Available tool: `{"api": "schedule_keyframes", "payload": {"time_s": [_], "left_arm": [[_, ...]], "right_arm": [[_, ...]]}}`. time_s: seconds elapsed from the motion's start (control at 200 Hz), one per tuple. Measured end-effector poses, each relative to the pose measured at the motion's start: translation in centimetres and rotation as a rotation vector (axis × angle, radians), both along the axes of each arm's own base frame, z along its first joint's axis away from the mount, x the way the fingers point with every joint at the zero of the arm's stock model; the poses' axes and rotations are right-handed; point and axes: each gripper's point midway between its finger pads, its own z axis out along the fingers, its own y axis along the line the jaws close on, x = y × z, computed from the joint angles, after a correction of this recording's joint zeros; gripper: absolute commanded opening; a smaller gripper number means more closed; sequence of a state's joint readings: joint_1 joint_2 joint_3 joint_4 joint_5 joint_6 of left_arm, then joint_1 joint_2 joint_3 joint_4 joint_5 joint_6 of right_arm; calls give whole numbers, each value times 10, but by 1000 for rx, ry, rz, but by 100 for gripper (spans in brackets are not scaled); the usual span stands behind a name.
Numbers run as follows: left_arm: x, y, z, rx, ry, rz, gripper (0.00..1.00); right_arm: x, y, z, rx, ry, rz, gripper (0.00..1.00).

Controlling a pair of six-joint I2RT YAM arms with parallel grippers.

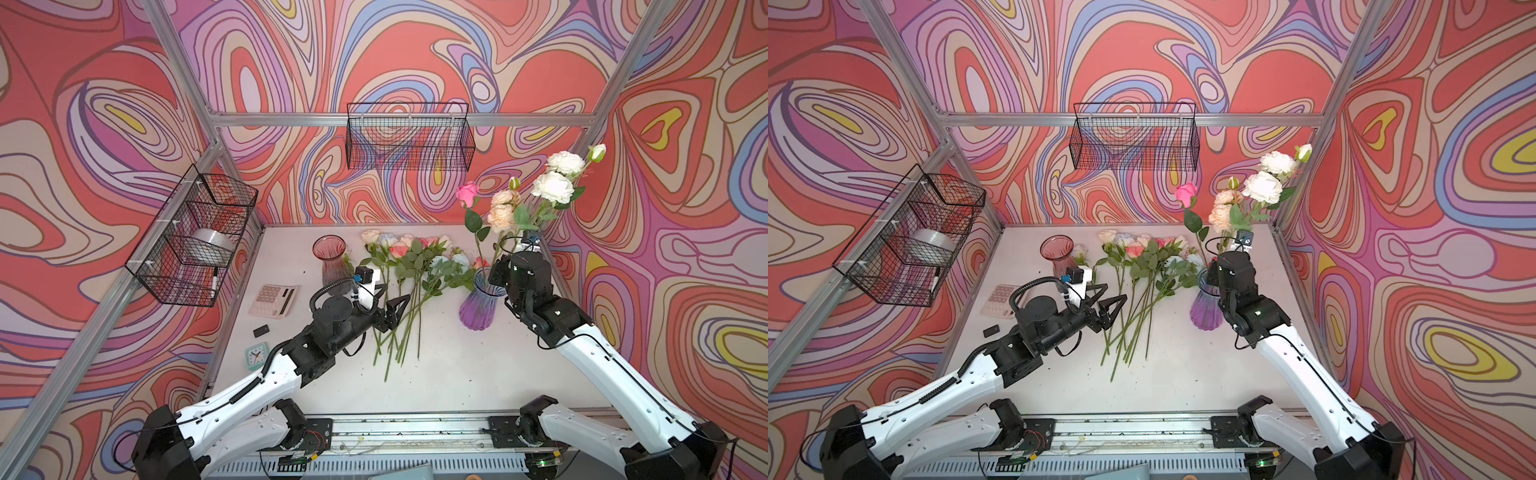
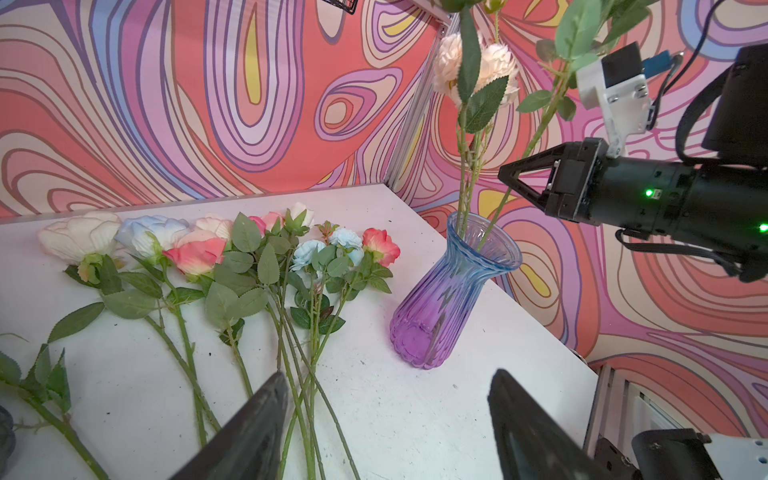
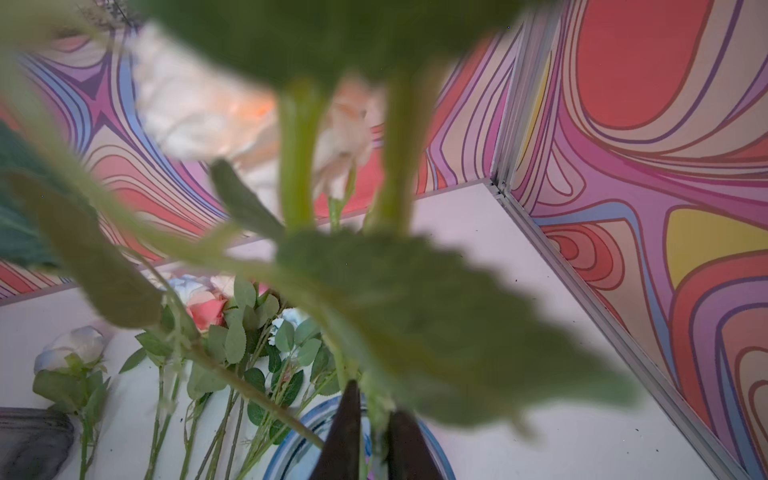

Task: Arrange the flowers into the vase
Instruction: 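Lower the white rose stem into the purple-blue vase with the right gripper, then release the white rose and withdraw the right gripper while the left gripper reaches stems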

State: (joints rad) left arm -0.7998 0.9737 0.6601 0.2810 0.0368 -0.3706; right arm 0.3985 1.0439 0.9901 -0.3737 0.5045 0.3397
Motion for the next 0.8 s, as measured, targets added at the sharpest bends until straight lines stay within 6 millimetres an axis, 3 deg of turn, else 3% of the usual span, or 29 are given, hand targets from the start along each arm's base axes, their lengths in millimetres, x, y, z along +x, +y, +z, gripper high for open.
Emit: {"api": "schedule_keyframes", "payload": {"time_s": [0.15,0.3,0.801], "left_arm": [[1,-2,-3,6,7,-2,76],[2,-3,-5,8,13,-4,76],[6,-5,-12,14,29,3,76]], "right_arm": [[-1,1,-3,7,7,5,16],[-4,1,3,31,-11,11,24],[-28,3,13,89,-16,66,31]]}}
